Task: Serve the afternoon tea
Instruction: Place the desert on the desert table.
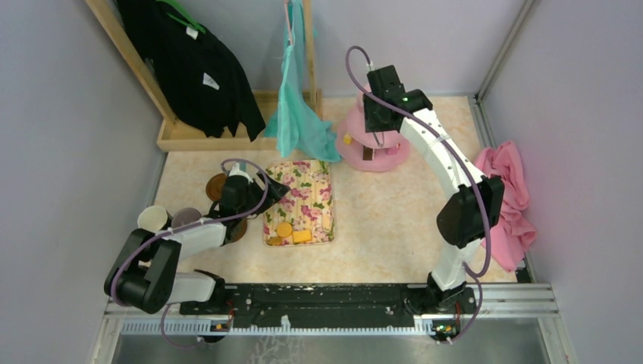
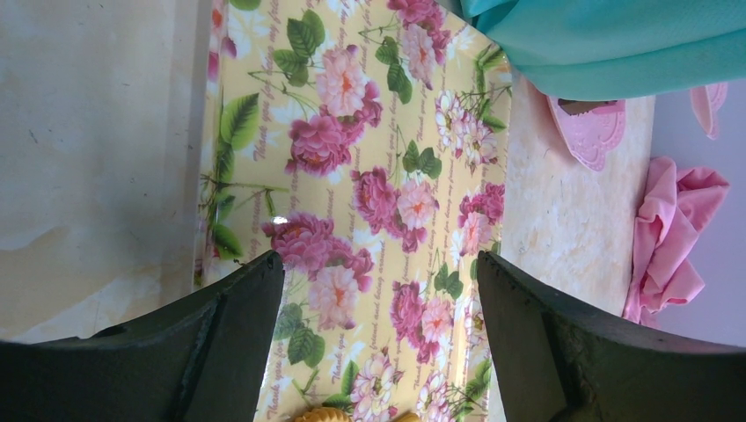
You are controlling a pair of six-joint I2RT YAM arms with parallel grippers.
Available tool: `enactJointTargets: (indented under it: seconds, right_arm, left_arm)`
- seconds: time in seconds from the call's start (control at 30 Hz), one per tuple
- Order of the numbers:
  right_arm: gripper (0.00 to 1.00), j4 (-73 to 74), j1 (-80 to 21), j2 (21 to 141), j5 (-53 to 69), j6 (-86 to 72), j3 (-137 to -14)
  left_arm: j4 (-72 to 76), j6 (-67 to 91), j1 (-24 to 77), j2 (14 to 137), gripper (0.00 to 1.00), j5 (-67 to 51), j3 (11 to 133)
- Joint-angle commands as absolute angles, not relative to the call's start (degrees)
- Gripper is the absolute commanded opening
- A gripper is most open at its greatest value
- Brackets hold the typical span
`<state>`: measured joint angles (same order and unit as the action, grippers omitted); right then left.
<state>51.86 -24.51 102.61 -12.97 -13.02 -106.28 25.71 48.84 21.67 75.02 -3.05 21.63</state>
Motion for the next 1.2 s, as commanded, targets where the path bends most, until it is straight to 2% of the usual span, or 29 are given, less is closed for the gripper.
enactJointTargets:
  seconds: [0.0,1.17]
  right_arm:
    - [0.4,48.59,-23.99,97.69,-12.91,-12.68,-106.49]
    - [0.35,44.77,-24.64,87.22,-12.17,-12.05,-98.09]
  left_arm:
    - [26.64,48.37,21.92,74.74,0.86,-3.07,23.06]
    - [24.03,48.12,21.97,74.51,0.86,-1.13,24.89]
